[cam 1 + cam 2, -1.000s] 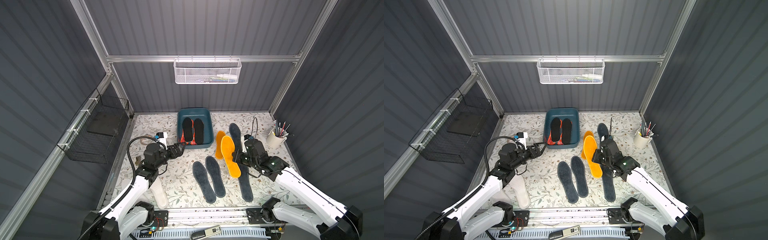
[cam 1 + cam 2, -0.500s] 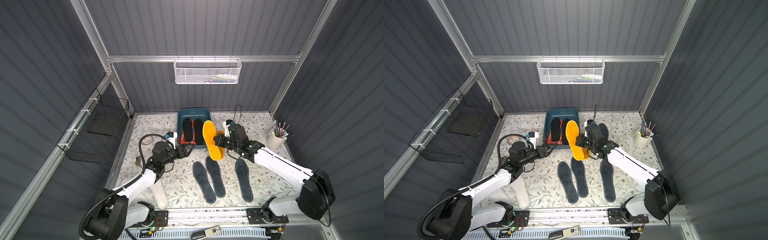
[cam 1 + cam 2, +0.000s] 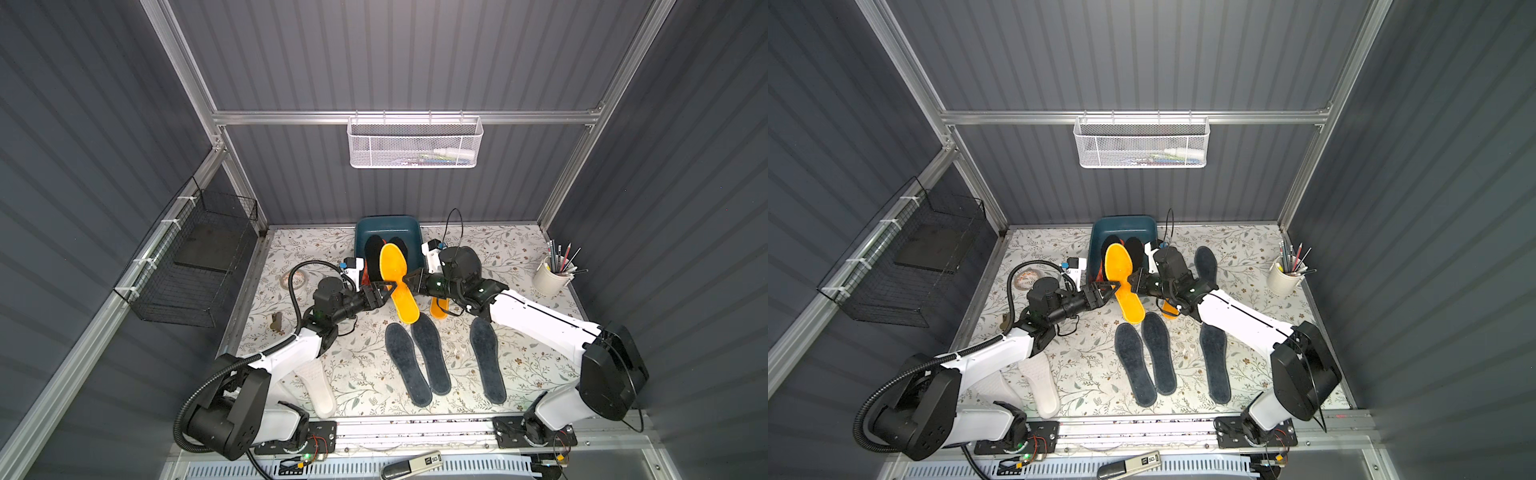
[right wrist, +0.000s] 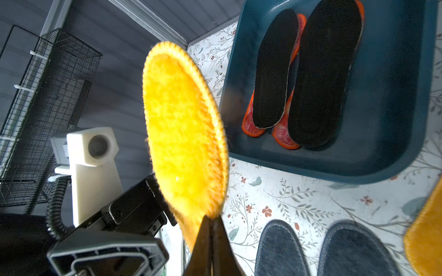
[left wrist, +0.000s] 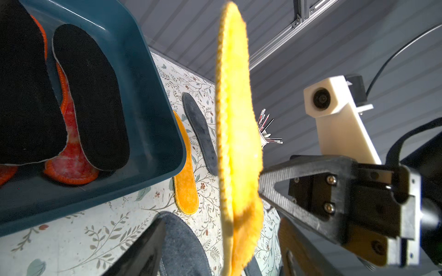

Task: Put the insoles into the storage box
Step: Place the insole in the storage box.

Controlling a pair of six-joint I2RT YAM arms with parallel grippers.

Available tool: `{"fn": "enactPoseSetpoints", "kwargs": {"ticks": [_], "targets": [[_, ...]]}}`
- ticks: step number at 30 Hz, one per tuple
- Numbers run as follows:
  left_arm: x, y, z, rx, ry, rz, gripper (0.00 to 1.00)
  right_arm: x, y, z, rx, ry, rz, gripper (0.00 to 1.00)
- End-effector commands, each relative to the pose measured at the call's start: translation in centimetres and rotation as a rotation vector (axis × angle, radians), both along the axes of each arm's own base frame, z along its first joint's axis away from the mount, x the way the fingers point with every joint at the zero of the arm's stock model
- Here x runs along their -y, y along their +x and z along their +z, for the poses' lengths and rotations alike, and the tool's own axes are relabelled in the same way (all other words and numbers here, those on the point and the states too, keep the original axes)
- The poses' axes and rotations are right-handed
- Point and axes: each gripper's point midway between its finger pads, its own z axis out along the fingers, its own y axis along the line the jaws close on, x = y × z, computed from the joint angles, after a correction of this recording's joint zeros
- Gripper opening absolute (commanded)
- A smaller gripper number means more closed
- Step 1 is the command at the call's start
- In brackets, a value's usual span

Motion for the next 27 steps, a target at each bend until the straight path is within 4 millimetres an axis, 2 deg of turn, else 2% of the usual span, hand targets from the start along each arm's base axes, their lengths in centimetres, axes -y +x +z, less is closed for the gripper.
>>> {"fn": "enactPoseSetpoints", "kwargs": {"ticks": [1, 4, 9, 12, 14, 17, 19, 23, 27], "targets": [[0.7, 0.3, 2.3, 0.069, -0.038, -0.020, 0.56, -0.8, -0.3, 1.0, 0.011, 0.040, 0.025, 0.00], [0.7, 0.5, 2.6, 0.072, -0.053, -0.019, 0.31, -1.0, -0.5, 0.7, 0.000, 0.042, 0.041, 0.00], [0.8, 0.5, 3.0, 0.078, -0.075, -0.019, 0.00, -1.2, -1.0, 0.6, -0.005, 0.062, 0.061, 0.04], [0.4, 0.4, 3.5, 0.096, -0.097, -0.012, 0.00, -1.1, -1.3, 1.2, 0.009, 0.074, 0.074, 0.15], [0.2, 0.2, 4.2, 0.117, -0.118, -0.034, 0.00, -0.5, -1.5, 1.7, 0.035, 0.072, 0.076, 0.31], [0.1, -0.3, 5.3, 0.145, -0.154, -0.092, 0.00, 1.7, -1.3, 2.6, 0.095, 0.078, 0.046, 0.50], [0.3, -0.7, 5.9, 0.155, -0.173, -0.138, 0.00, 3.1, -1.4, 3.0, 0.114, 0.118, 0.059, 0.58], [1.1, -1.5, 6.4, 0.161, -0.198, -0.235, 0.00, 5.2, -1.7, 4.1, 0.188, 0.203, 0.116, 0.64], [1.4, -1.8, 6.9, 0.167, -0.225, -0.276, 0.00, 4.9, -3.1, 5.1, 0.267, 0.254, 0.235, 0.64]]}}
